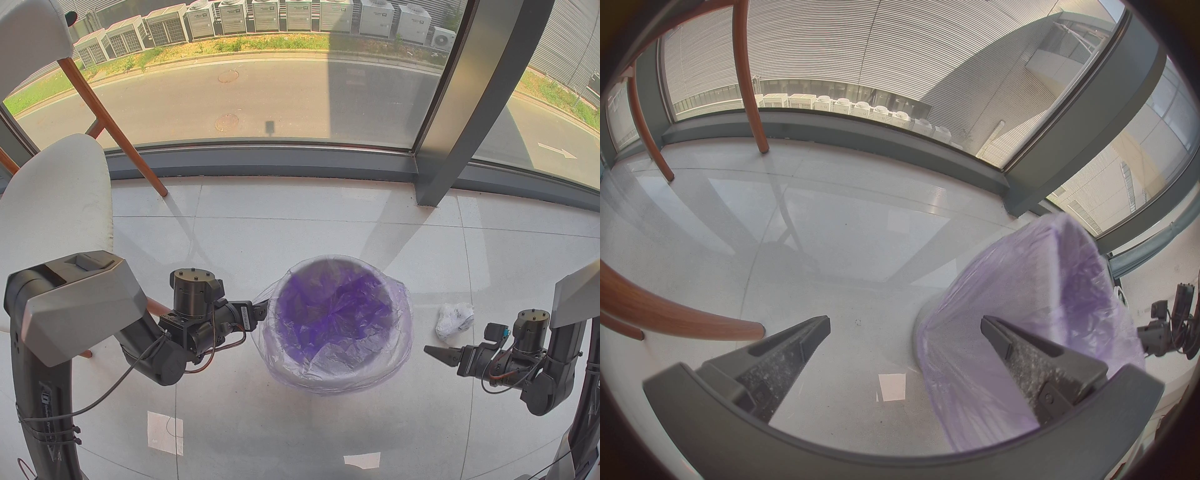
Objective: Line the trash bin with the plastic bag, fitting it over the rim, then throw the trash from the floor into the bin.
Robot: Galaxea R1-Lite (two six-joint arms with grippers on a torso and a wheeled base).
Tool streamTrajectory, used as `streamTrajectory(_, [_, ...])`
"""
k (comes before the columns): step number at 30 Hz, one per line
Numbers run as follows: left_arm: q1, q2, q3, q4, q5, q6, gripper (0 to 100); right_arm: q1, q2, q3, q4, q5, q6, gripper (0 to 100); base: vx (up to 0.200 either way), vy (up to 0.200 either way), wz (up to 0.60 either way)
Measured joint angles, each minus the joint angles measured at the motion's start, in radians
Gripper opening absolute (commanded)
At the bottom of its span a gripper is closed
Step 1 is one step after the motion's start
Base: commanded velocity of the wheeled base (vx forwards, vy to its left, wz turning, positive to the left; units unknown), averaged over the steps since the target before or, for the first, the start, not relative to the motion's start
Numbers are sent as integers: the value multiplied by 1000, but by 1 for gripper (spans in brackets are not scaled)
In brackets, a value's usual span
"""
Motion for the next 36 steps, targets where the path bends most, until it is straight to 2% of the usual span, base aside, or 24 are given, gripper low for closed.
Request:
streamTrajectory(9, [-1, -165, 107, -1, -8, -1, 100, 170, -70, 97, 0, -7, 16, 100, 0, 0, 0])
streamTrajectory(16, [-7, -301, 179, -2, -7, -8, 100, 215, -37, 67, 0, -48, 16, 100, 0, 0, 0])
streamTrajectory(25, [-55, -498, 321, -1, -3, -80, 100, 236, 42, -67, 1, -74, 17, 100, 0, 0, 0])
streamTrajectory(26, [-60, -518, 340, -2, -2, -84, 100, 237, 53, -84, 1, -76, 17, 0, 0, 0, 0])
streamTrajectory(29, [-68, -572, 383, -5, -2, -95, 100, 244, 81, -120, 1, -84, 18, 0, 0, 0, 0])
streamTrajectory(32, [-73, -616, 407, -7, 2, -152, 100, 251, 102, -136, 1, -97, 18, 0, 0, 0, 0])
streamTrajectory(36, [-94, -660, 417, -7, 19, -333, 100, 255, 118, -137, 1, -104, 17, 0, 0, 0, 0])
